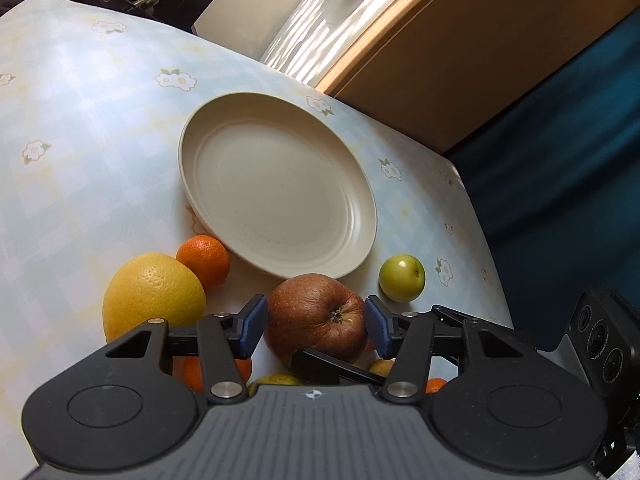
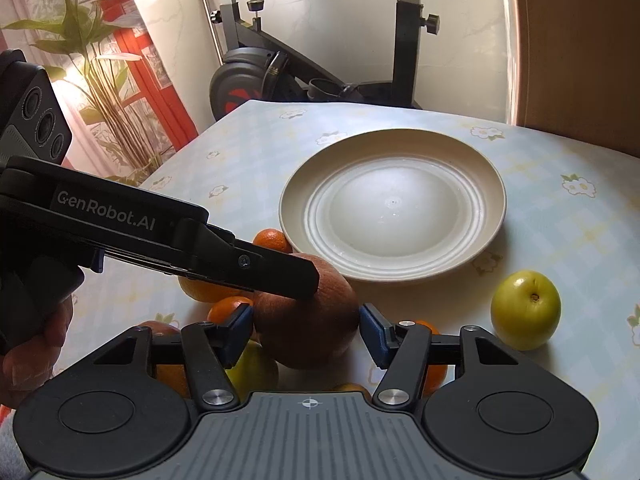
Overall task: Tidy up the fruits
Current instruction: 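Lower the red apple onto the cream plate and open the left tool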
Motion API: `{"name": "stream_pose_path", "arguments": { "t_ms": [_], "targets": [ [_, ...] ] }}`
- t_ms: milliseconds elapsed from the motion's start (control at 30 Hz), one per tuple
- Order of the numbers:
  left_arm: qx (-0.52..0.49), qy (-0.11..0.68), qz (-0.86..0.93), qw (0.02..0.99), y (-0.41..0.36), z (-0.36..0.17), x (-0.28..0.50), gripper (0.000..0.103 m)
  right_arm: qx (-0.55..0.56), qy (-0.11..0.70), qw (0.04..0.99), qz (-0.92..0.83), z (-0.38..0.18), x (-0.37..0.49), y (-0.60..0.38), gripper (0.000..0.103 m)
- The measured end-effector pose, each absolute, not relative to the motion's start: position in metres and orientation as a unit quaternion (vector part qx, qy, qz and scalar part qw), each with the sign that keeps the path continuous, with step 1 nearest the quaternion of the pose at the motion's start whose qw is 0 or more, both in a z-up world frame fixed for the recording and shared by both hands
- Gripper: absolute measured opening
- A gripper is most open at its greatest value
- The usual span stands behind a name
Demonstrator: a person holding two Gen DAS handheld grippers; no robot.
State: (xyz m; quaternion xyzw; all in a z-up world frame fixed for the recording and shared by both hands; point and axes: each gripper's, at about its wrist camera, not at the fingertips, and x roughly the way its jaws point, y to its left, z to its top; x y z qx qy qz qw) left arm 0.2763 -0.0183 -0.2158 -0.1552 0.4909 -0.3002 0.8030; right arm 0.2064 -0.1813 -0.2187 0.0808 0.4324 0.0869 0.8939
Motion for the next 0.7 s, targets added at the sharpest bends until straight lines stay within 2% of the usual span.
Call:
{"name": "stream_pose_path", "arguments": {
  "t_ms": [167,400,700],
  "targets": [
    [-0.141,0.451,-0.304,0.827,-0.02,-0.188,0.282,0.056,0.075,0.402,0.908,0.089,-0.195,0.217,-0.185,0.054],
    [-0.168,0.433,-0.283,0.839,-0.012,-0.175,0.324,0.056,0.047,0.377,0.919,0.108,-0.177,0.268,-0.184,0.054],
    [-0.168,0.437,-0.25,0.847,-0.011,-0.187,0.375,0.055,0.05,0.376,0.919,0.103,-0.202,0.335,-0.18,0.054]
  ]
}}
